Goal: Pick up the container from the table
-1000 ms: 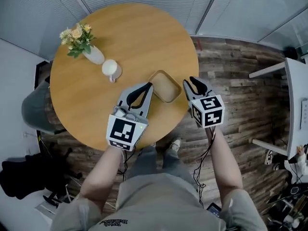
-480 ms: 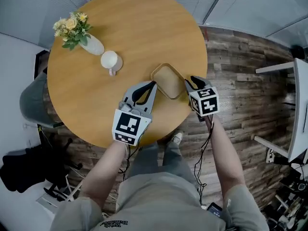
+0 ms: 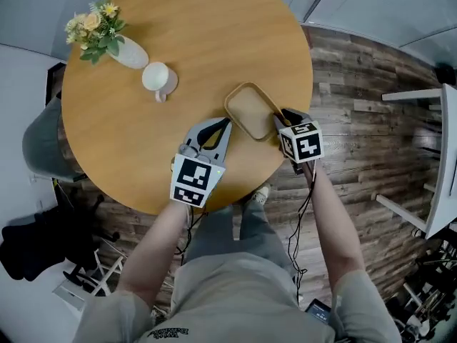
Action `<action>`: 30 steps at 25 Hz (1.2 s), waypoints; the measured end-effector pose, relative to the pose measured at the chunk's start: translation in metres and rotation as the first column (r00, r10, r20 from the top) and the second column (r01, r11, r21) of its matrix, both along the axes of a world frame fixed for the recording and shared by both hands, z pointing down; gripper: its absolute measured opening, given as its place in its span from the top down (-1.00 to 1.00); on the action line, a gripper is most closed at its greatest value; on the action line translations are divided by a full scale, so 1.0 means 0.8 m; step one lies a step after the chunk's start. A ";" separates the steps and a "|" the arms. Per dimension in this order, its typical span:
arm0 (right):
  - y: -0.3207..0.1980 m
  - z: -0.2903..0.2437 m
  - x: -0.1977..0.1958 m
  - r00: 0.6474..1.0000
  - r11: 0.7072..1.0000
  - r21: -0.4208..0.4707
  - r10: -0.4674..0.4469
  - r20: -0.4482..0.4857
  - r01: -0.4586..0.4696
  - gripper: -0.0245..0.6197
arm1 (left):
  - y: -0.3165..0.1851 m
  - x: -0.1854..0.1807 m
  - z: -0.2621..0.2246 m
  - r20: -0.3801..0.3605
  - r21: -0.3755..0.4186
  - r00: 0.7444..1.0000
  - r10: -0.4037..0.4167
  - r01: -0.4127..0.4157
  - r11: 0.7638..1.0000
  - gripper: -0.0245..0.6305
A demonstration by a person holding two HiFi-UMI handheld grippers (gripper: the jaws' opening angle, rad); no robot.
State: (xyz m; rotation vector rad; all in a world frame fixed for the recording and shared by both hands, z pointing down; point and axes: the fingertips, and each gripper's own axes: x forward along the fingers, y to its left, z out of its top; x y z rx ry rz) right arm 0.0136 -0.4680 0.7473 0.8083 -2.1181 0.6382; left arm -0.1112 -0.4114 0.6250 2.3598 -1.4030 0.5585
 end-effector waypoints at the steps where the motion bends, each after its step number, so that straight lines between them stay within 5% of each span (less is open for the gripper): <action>1: 0.002 0.003 0.000 1.000 1.000 -0.002 -0.005 -0.008 0.005 0.62 | 0.002 0.002 0.002 0.004 -0.005 1.000 0.008 -0.008 1.000 0.86; 15: 0.006 -0.018 0.024 0.997 0.997 -0.002 0.078 -0.014 -0.078 0.81 | 0.007 0.000 -0.010 0.007 0.001 1.000 0.009 -0.009 1.000 0.86; 23: -0.006 -0.140 0.061 0.980 0.972 0.139 0.174 0.098 -0.187 0.81 | -0.007 0.002 -0.092 0.014 0.115 1.000 0.006 -0.007 0.993 0.86; 30: -0.011 -0.274 0.095 0.959 0.917 0.305 0.204 0.199 -0.258 0.81 | -0.014 0.024 -0.192 -0.005 0.260 1.000 0.031 -0.029 0.965 0.86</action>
